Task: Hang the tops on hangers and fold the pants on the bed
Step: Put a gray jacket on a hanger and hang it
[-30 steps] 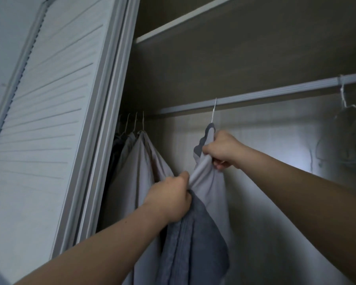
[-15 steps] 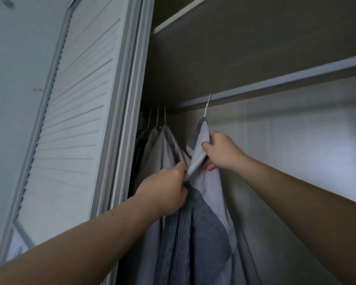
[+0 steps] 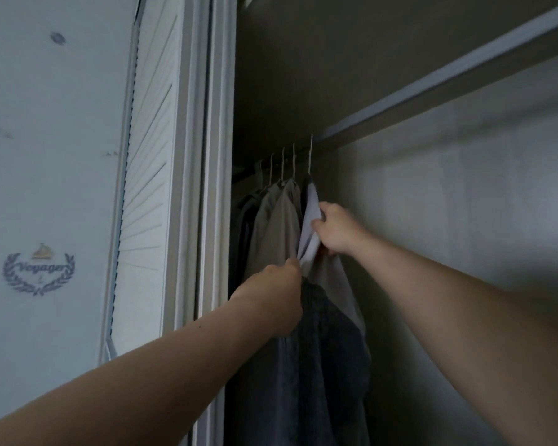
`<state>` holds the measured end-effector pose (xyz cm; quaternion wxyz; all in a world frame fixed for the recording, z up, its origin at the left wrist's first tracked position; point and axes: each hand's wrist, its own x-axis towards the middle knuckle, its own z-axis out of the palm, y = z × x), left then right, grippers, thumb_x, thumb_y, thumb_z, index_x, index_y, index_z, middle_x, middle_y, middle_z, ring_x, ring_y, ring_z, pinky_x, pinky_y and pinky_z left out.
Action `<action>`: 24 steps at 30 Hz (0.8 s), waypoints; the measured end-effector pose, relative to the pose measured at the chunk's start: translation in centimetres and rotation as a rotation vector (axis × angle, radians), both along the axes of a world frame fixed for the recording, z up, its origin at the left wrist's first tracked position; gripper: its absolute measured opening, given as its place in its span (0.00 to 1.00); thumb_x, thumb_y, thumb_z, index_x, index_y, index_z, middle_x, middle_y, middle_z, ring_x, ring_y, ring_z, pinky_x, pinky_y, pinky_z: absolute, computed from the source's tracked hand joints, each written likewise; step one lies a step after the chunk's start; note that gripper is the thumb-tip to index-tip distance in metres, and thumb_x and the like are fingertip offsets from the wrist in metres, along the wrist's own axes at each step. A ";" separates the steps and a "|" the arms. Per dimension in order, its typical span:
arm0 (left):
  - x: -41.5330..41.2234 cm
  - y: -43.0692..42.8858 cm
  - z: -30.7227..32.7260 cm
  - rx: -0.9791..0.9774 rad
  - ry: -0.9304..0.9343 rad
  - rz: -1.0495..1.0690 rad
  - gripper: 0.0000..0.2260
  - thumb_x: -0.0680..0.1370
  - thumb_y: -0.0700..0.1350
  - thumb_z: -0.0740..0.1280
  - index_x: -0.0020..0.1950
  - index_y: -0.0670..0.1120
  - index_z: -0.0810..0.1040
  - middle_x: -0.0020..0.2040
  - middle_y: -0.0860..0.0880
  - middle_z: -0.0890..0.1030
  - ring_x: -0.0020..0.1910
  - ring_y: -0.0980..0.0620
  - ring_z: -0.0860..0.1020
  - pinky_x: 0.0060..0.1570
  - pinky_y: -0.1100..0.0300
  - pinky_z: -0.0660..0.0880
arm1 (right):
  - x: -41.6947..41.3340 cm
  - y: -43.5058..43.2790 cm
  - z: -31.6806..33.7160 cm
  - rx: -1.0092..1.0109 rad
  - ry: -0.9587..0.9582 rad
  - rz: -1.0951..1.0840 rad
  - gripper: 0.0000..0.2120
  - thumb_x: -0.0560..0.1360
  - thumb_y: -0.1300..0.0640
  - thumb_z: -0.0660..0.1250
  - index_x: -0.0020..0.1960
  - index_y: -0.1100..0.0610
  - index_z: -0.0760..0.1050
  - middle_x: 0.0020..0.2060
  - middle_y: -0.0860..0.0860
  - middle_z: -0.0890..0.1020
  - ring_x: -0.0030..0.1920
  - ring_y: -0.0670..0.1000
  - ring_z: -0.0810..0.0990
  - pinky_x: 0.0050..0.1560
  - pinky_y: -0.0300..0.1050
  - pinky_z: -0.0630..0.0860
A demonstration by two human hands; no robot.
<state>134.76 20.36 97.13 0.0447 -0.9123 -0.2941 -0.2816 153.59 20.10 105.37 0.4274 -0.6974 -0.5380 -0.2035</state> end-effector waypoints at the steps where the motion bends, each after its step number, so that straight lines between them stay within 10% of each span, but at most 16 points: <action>1: 0.2 0.2 -0.1 -0.006 0.004 0.010 0.15 0.80 0.41 0.63 0.66 0.44 0.66 0.47 0.46 0.72 0.43 0.45 0.76 0.40 0.52 0.73 | 0.3 0.7 -0.2 0.010 0.001 0.014 0.20 0.82 0.53 0.61 0.73 0.54 0.69 0.58 0.55 0.80 0.43 0.51 0.79 0.42 0.49 0.79; 12: -0.9 -2.1 -2.2 0.159 -0.040 -0.028 0.17 0.80 0.44 0.65 0.68 0.48 0.67 0.60 0.46 0.74 0.55 0.45 0.77 0.52 0.48 0.79 | -0.5 -1.2 -3.8 0.179 -0.057 0.118 0.24 0.81 0.37 0.55 0.75 0.41 0.60 0.70 0.50 0.73 0.67 0.54 0.73 0.63 0.55 0.74; 17: -6.5 -5.3 -3.3 0.455 -0.033 -0.077 0.23 0.80 0.53 0.60 0.74 0.48 0.68 0.74 0.47 0.68 0.78 0.45 0.59 0.77 0.51 0.58 | -4.6 -4.8 -5.3 0.135 -0.234 -0.033 0.34 0.77 0.31 0.45 0.79 0.42 0.52 0.79 0.49 0.57 0.79 0.56 0.51 0.75 0.62 0.55; 24: -19.4 -8.4 -7.8 0.461 -0.065 0.095 0.32 0.81 0.67 0.48 0.82 0.55 0.51 0.84 0.51 0.46 0.81 0.49 0.36 0.80 0.46 0.44 | -14.7 -9.3 -11.0 0.010 -0.404 0.034 0.32 0.78 0.29 0.42 0.79 0.36 0.37 0.81 0.43 0.40 0.80 0.49 0.35 0.76 0.61 0.39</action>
